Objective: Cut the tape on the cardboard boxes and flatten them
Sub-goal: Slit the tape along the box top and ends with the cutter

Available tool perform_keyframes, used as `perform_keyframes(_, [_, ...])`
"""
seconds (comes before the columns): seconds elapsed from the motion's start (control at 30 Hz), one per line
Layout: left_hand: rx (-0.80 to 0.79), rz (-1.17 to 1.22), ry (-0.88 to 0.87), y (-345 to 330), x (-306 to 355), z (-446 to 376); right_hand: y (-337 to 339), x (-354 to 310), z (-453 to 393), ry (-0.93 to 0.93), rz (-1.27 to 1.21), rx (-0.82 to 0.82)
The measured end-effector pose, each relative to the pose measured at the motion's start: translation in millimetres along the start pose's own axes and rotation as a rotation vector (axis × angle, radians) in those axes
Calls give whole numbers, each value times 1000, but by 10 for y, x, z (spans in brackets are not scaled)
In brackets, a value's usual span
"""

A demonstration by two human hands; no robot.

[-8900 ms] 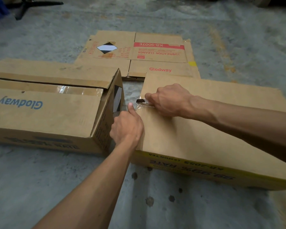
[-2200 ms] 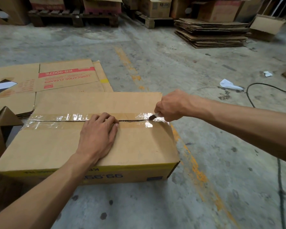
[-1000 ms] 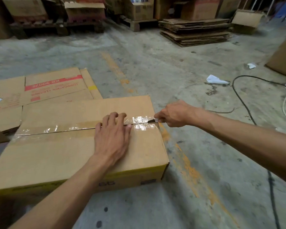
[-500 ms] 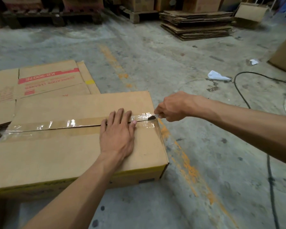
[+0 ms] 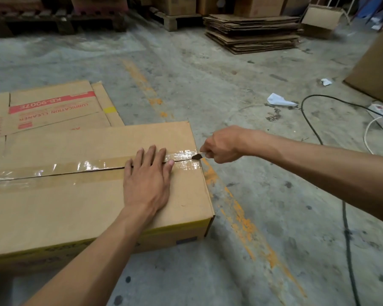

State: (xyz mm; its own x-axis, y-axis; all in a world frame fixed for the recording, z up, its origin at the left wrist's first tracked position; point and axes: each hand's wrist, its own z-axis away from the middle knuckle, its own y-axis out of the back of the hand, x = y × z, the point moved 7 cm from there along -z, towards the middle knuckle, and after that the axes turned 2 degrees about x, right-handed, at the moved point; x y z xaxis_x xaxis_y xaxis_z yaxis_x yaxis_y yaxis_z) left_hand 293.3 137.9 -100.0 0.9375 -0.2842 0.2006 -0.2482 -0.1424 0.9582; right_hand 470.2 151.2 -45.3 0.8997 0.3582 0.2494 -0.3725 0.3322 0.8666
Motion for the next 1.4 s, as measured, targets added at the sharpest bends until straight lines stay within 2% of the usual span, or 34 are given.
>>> perform_keyframes(0.07, [-3,5,7,9,2,8,18,11,-64,19,-111,-96])
perform_keyframes(0.13, [-2,2,6,22,11,7,28,33,-90,58,-76,-82])
perform_keyframes(0.27, [-11,1,5,27,6,6,-48,77,-28,130,57,177])
perform_keyframes(0.33, [-13,1,4,27,18,15,-89,95,-21,138,42,235])
perform_keyframes(0.53, [-13,17,24,29,20,8,-331,183,-126,164,-263,240])
perform_keyframes(0.73, [-3,44,19,31,25,19,-405,192,-159,215,-320,275])
perform_keyframes(0.9, [-1,43,27,32,35,16,-585,157,-187,224,-492,385])
perform_keyframes(1.17, [17,46,14,11,14,8,-753,78,-149,154,-774,416])
perform_keyframes(1.27, [40,48,7,23,-10,2,-725,145,-96,96,-698,400])
perform_keyframes(1.4, [65,24,-14,50,-4,-28,-551,272,9,-1,-530,474])
